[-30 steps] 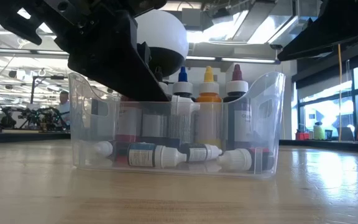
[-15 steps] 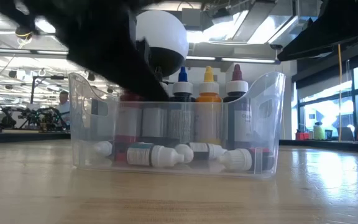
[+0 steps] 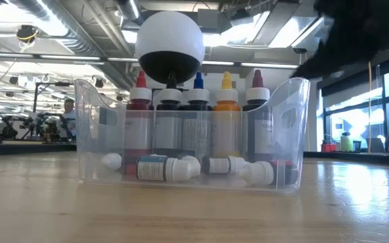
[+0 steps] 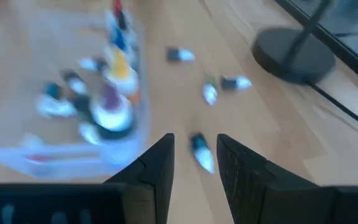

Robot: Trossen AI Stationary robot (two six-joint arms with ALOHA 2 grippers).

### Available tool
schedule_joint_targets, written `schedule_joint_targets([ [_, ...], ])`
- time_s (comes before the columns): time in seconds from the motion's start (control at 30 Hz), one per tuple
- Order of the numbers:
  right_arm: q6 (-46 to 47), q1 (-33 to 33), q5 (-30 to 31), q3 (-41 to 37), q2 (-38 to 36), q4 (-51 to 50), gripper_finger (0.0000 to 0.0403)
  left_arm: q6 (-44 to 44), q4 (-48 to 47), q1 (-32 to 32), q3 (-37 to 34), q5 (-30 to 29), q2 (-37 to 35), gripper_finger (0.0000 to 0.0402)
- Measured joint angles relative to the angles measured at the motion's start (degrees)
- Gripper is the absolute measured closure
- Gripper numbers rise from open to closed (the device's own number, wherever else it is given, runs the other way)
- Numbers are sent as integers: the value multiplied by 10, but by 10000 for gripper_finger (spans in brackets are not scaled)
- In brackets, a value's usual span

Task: Pick & Place food coloring
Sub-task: Put the small blue food coloring bottle into the transparent bin

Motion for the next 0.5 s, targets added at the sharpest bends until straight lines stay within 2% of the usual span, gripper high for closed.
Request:
schedule_joint_targets([
  [0.13, -11, -33, -27, -40, 19, 39, 279, -7, 129, 14, -110, 21, -48, 301],
  [0.33, -89, -105, -115, -98, 40, 206, 279, -14, 326, 32, -262, 15, -96, 302],
  [0.5, -102, -153, -107, -115, 57, 229, 279, -16, 436, 43, -335, -1, -97, 302],
])
